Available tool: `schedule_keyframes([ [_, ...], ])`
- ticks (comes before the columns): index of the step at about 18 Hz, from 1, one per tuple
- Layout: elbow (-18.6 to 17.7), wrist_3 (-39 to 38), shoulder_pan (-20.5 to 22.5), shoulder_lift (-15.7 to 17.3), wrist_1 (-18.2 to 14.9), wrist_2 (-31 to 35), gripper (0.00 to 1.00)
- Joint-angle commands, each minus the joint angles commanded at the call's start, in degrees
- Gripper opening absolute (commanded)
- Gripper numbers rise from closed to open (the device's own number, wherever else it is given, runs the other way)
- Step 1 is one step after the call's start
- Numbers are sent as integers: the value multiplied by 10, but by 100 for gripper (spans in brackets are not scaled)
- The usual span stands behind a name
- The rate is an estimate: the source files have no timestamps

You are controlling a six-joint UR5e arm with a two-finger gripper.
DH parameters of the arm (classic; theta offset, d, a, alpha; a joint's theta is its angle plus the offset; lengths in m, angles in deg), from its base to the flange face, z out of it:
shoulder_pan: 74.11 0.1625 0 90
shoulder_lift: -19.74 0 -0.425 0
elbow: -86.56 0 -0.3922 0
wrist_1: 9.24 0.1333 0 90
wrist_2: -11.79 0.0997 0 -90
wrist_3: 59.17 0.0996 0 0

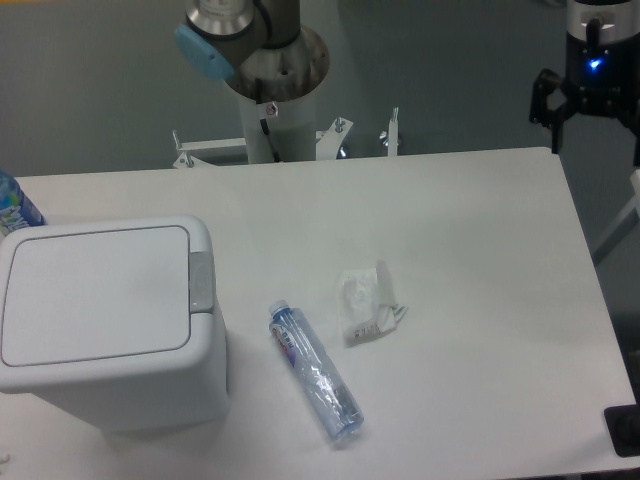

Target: Open the trash can

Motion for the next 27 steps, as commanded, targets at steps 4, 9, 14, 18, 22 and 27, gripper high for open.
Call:
schedule_keyframes([
  [4, 0, -1, -1, 0, 1, 0, 100],
  [9, 3, -96, -6, -1, 1, -33, 100],
  [14, 8, -248, -46, 0, 1, -55, 100],
  [18, 12, -376, -100, -1, 19, -57, 100],
  [22, 13, -494, -155, -2, 33, -59, 100],
  [27, 12, -639, -179, -1, 33, -136, 100],
])
